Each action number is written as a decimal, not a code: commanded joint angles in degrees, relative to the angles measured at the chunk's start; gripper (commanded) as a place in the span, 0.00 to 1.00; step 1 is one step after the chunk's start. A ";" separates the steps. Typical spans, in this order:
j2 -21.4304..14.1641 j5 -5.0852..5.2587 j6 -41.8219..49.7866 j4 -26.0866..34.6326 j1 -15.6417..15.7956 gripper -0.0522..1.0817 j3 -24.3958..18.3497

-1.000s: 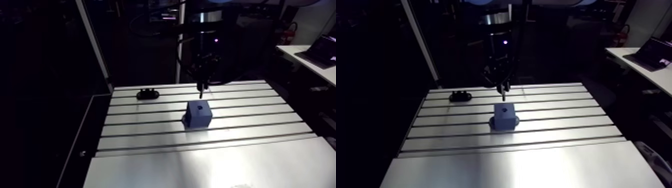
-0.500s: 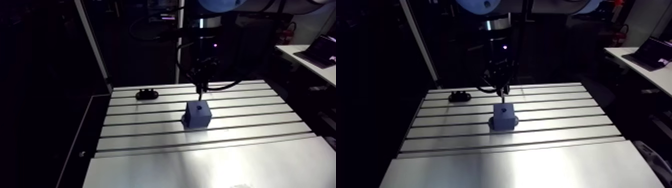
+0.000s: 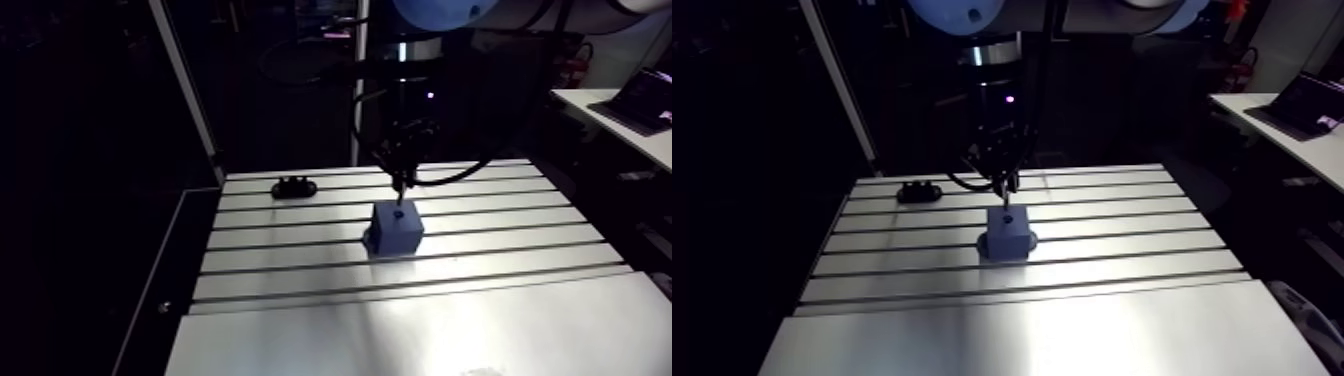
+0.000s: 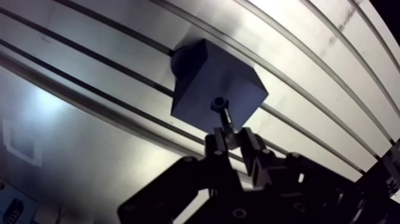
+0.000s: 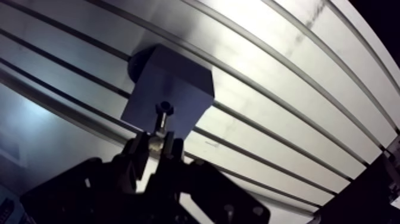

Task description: Pick up the M10 bolt and insert it into the hex recess until seated.

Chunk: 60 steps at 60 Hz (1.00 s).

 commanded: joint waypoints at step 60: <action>0.03 0.48 -0.18 -3.40 -0.25 0.71 2.09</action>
